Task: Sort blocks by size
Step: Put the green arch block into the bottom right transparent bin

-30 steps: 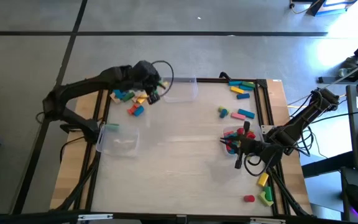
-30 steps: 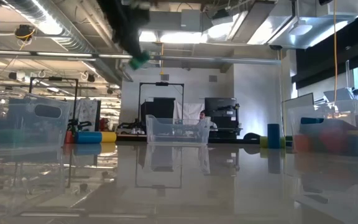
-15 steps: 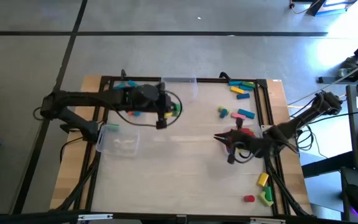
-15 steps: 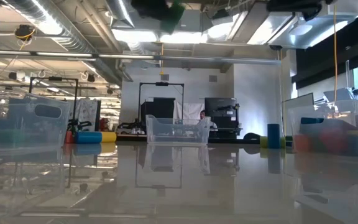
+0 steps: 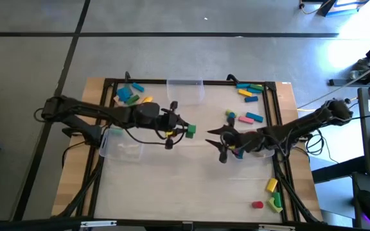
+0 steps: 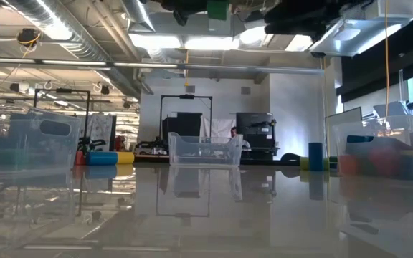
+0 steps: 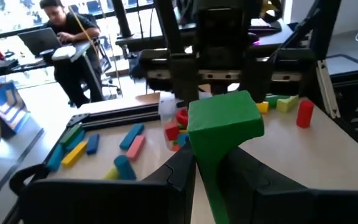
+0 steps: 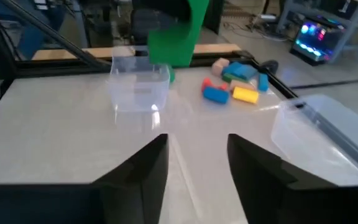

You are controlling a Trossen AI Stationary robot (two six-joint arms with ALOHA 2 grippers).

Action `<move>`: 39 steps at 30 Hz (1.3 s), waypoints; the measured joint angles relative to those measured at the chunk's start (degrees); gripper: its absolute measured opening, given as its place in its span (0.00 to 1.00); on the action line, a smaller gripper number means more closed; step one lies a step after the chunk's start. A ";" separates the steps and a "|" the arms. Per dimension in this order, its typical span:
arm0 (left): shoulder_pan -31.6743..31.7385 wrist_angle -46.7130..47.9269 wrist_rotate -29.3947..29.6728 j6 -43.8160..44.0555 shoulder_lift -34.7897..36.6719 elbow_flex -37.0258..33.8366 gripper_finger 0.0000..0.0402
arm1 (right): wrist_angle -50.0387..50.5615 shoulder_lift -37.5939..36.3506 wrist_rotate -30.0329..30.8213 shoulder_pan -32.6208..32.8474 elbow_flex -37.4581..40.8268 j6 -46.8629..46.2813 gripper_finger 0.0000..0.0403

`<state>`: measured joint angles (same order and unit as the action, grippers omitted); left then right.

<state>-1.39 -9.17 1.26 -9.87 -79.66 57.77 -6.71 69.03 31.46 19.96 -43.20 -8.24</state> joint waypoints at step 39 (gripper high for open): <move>-6.62 -19.99 0.94 -14.08 -5.75 -6.83 0.14 | -29.07 14.17 -13.30 -3.11 0.00 2.71 0.41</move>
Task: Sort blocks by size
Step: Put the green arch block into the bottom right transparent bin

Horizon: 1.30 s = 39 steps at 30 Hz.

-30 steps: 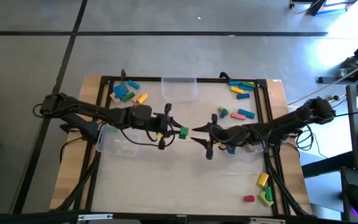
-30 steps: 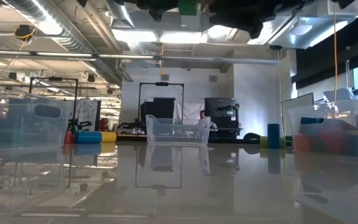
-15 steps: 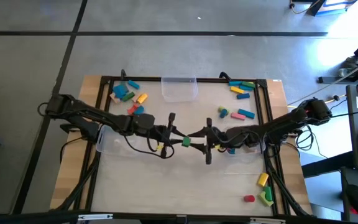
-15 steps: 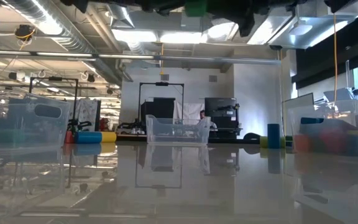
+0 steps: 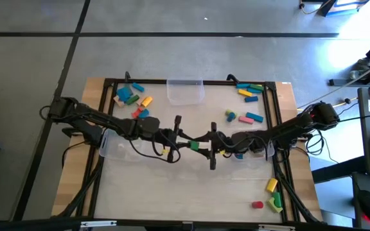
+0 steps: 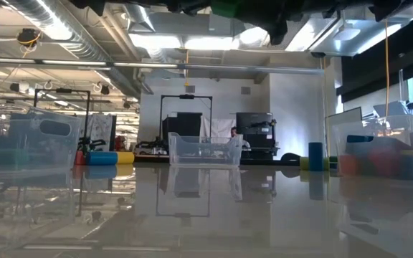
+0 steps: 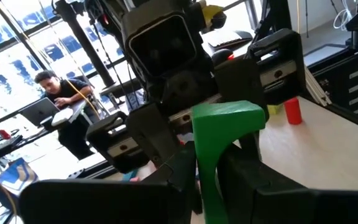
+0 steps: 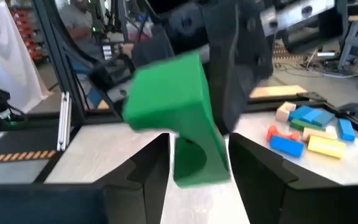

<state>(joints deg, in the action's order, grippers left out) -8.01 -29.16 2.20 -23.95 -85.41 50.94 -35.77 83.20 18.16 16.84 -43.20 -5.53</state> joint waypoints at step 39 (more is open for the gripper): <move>0.28 1.35 0.07 7.69 0.02 0.00 0.26 | 1.81 -0.53 -1.18 0.00 0.00 5.87 0.13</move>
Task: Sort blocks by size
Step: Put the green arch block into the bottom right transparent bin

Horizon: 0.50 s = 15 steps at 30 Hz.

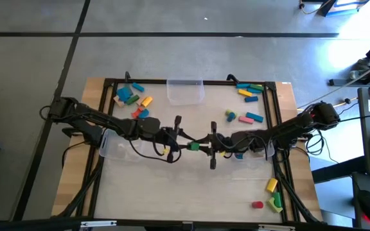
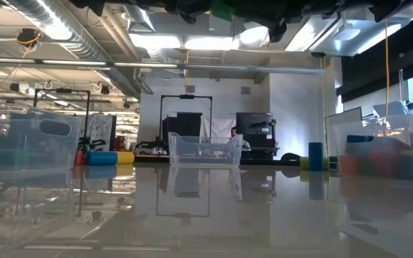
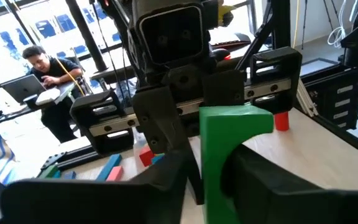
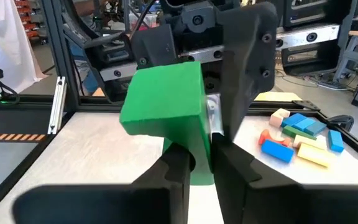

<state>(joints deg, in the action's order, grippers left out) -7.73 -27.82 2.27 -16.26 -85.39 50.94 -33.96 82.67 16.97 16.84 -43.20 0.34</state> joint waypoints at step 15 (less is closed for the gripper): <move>-0.08 12.55 0.06 3.90 4.80 0.07 0.42 | 7.08 -4.27 2.06 0.07 0.00 -0.13 0.13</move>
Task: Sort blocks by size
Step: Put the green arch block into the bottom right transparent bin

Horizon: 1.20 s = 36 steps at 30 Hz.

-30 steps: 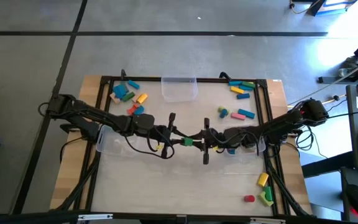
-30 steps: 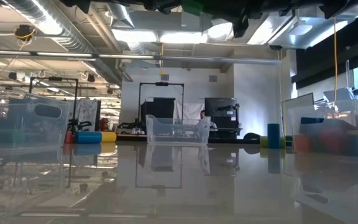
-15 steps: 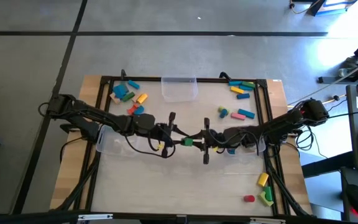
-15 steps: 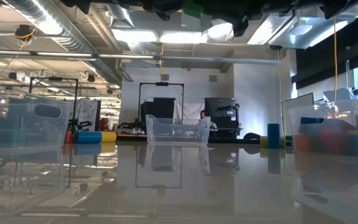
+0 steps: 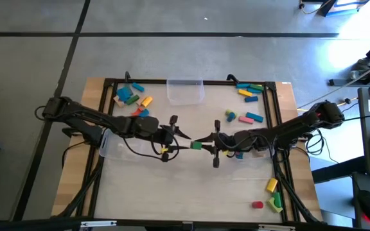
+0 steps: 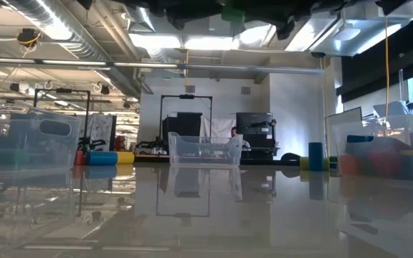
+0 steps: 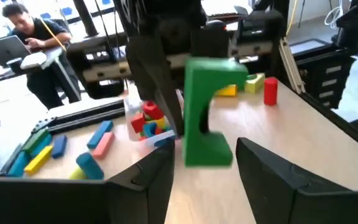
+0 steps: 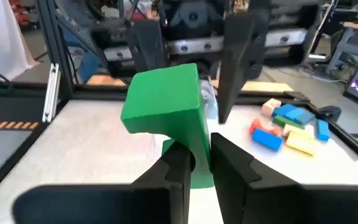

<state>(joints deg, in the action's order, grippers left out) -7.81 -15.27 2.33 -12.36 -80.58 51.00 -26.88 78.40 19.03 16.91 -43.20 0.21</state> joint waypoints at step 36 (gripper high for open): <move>0.37 16.28 1.12 2.99 2.74 -0.02 0.41 | 80.45 -20.75 -8.06 0.00 -0.02 -53.09 0.13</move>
<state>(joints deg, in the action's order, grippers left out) -7.44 1.01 3.45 -9.37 -77.84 50.98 53.56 57.65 10.97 16.91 -43.22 -52.88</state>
